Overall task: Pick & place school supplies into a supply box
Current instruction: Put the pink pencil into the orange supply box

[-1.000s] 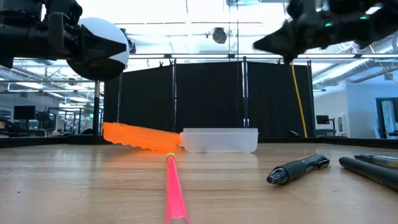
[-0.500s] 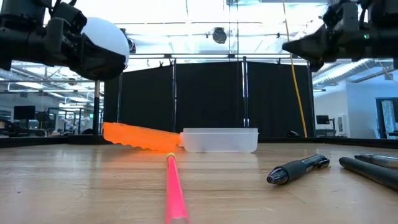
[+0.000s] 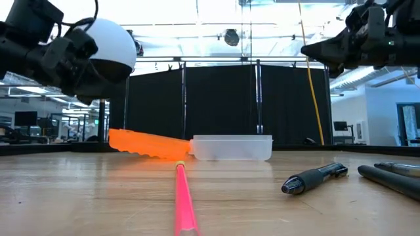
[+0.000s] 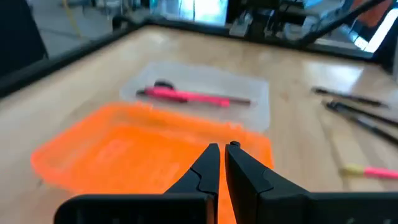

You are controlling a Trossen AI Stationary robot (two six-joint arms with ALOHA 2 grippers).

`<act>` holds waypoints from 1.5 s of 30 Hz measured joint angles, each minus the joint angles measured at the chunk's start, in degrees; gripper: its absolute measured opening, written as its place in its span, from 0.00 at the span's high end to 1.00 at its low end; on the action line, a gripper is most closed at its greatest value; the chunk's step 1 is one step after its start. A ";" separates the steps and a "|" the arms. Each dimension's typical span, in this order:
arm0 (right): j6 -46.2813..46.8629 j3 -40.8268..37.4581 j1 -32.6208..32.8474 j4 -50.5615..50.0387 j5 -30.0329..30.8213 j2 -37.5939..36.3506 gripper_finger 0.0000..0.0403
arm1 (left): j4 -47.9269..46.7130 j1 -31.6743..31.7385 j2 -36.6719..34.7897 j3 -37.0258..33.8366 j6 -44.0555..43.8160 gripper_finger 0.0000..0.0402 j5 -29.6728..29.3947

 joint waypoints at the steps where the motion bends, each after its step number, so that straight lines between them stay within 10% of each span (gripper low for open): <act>1: -0.56 0.00 0.00 -0.08 -1.08 0.08 1.00 | -1.45 0.00 -0.02 0.00 -0.68 0.92 -0.81; 7: -0.33 -0.05 0.02 -0.01 -6.34 0.04 1.00 | -14.59 0.07 0.00 0.02 -12.97 0.92 -15.79; 24: 5.32 -0.15 0.04 -8.87 -6.46 0.00 1.00 | -10.83 -3.50 0.00 4.06 -19.58 0.93 -6.37; 35: -0.69 -0.15 0.06 -8.74 -15.32 -0.22 1.00 | -69.92 -14.58 17.20 57.30 -29.85 0.99 -19.73; 42: -5.13 -0.17 0.04 -7.03 -15.17 -0.42 1.00 | -112.93 -17.26 42.43 94.95 -51.20 1.00 -16.60; 45: -5.23 -0.17 0.04 -5.61 -15.16 -0.44 1.00 | -116.70 -18.13 50.74 102.90 -54.42 1.00 -10.52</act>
